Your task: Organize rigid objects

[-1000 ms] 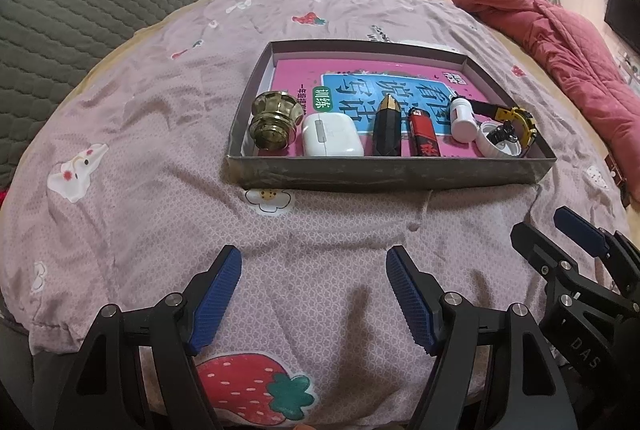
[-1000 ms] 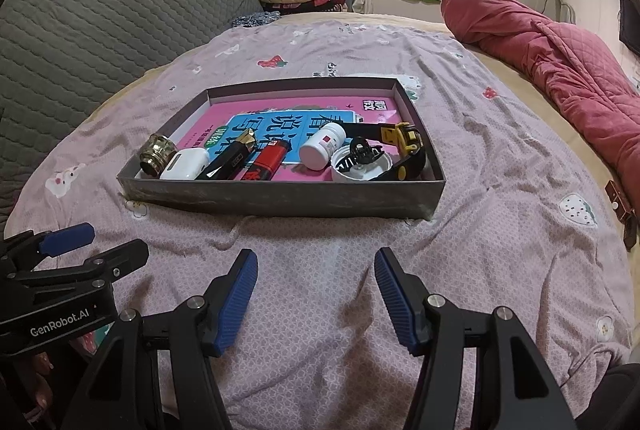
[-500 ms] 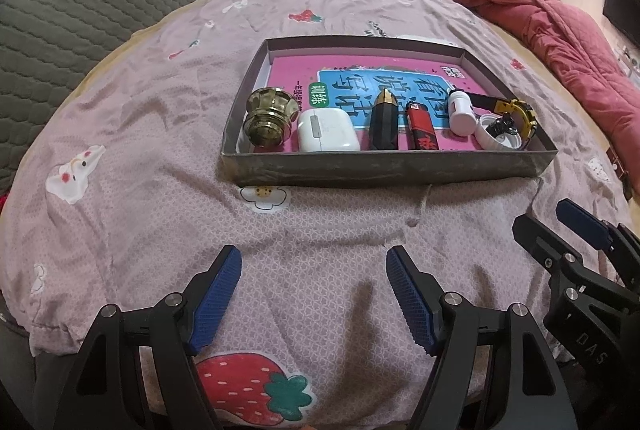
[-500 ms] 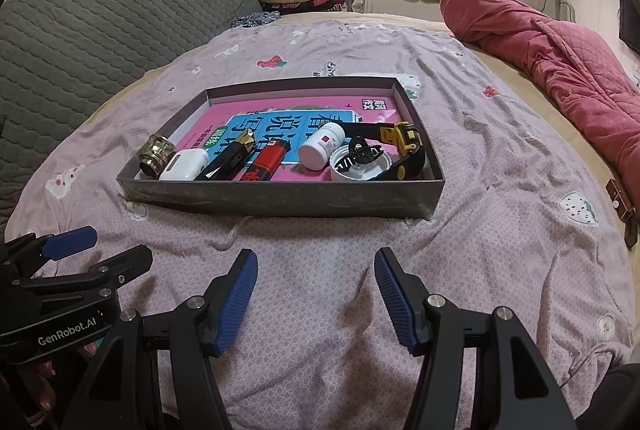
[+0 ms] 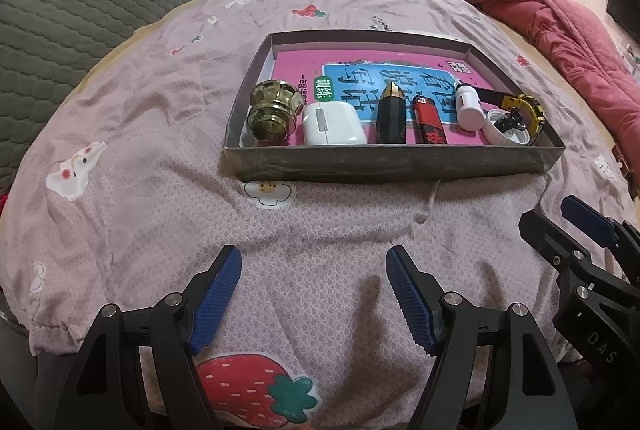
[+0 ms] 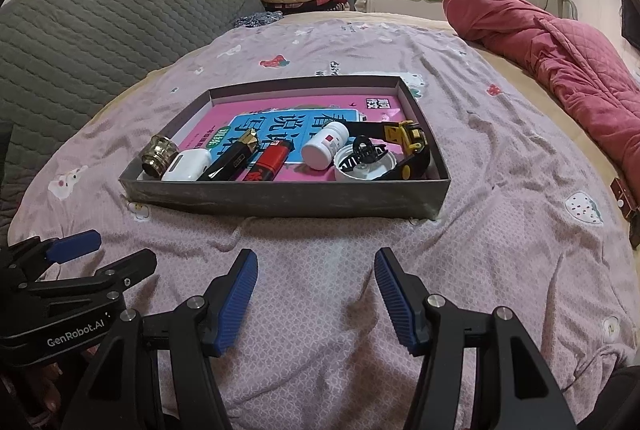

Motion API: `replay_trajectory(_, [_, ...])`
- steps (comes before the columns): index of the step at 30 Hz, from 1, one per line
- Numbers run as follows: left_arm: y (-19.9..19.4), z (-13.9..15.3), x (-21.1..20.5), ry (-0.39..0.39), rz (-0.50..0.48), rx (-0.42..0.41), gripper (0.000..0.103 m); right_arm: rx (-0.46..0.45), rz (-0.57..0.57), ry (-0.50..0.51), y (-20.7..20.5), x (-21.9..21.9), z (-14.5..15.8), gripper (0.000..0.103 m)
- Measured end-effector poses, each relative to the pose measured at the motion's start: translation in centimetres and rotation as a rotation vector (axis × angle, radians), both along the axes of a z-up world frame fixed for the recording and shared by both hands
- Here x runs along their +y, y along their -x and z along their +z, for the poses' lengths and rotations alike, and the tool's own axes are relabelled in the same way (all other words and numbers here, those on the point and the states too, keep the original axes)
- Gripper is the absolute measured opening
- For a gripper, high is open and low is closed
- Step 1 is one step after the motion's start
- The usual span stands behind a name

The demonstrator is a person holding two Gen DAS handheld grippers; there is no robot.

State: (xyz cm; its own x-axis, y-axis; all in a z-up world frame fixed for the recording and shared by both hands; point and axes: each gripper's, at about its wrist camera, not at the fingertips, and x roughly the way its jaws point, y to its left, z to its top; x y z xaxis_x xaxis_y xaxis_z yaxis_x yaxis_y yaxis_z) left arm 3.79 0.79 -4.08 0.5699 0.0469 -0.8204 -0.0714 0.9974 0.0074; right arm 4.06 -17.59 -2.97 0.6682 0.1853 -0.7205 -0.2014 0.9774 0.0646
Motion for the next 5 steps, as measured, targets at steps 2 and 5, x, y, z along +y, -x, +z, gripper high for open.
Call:
replay_trajectory(2, [-0.02,0.16,0.04,0.003,-0.006,-0.011,0.076,-0.002,0.004,0.002,-0.04,0.09,-0.01,0.060])
replay_trajectory(5, [-0.08,0.58,0.08,0.010,-0.023,-0.030,0.076,0.001,0.008,0.001,-0.13,0.14,-0.05,0.060])
